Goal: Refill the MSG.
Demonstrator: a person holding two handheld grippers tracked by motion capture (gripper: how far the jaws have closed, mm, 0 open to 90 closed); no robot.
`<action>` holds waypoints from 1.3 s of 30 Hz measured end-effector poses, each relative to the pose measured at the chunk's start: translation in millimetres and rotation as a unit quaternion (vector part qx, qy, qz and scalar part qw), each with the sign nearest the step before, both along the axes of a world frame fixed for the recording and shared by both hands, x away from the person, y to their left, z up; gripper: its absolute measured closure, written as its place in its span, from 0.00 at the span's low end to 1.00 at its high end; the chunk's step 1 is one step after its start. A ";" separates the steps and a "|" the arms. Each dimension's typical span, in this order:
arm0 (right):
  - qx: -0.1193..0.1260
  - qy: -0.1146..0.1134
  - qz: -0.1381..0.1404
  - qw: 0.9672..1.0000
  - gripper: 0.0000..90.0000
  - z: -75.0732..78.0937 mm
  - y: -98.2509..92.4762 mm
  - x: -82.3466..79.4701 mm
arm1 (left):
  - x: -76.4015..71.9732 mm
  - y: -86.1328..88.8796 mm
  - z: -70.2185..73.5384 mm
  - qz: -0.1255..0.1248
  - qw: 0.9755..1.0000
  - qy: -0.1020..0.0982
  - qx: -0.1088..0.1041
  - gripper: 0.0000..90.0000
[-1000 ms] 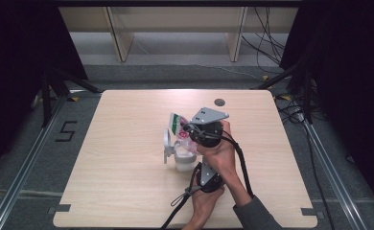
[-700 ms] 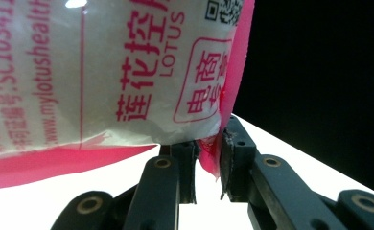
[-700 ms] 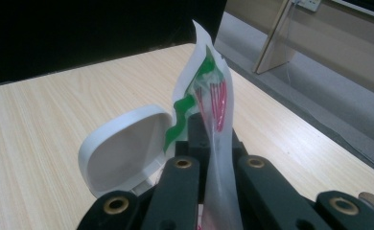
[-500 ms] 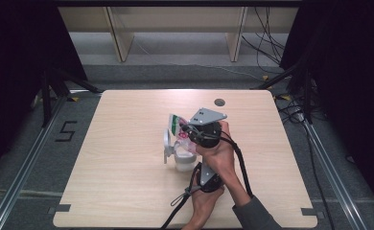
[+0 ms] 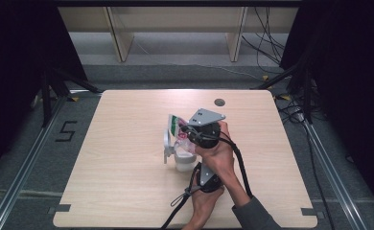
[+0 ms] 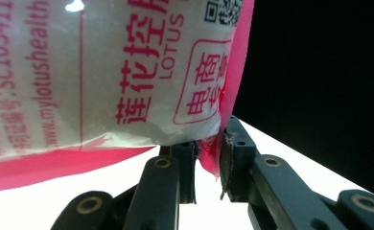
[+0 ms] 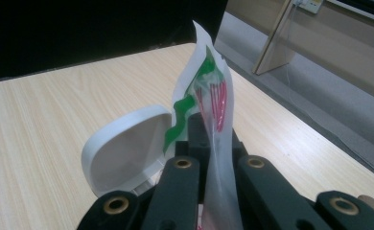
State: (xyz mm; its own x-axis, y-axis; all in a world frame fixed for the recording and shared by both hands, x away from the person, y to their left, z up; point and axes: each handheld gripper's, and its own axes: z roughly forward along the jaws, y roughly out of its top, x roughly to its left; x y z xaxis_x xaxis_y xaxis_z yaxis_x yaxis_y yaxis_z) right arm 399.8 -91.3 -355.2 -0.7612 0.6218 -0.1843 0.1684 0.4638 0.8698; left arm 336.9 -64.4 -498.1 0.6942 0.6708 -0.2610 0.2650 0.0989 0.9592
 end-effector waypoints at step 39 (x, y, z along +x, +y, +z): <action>-0.003 0.004 0.003 1.000 0.99 -0.3 0.4 0.2 | 0.4 1.2 -0.2 -0.002 1.000 0.002 0.001 0.86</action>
State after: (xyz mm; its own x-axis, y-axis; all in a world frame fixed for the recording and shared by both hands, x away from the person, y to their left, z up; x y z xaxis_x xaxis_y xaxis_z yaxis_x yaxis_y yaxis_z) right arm 400.0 -90.9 -355.5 -0.7660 0.6167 -0.1814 0.1728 0.4694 0.8659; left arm 337.4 -63.2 -498.3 0.6961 0.6683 -0.2623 0.2697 0.0951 0.9582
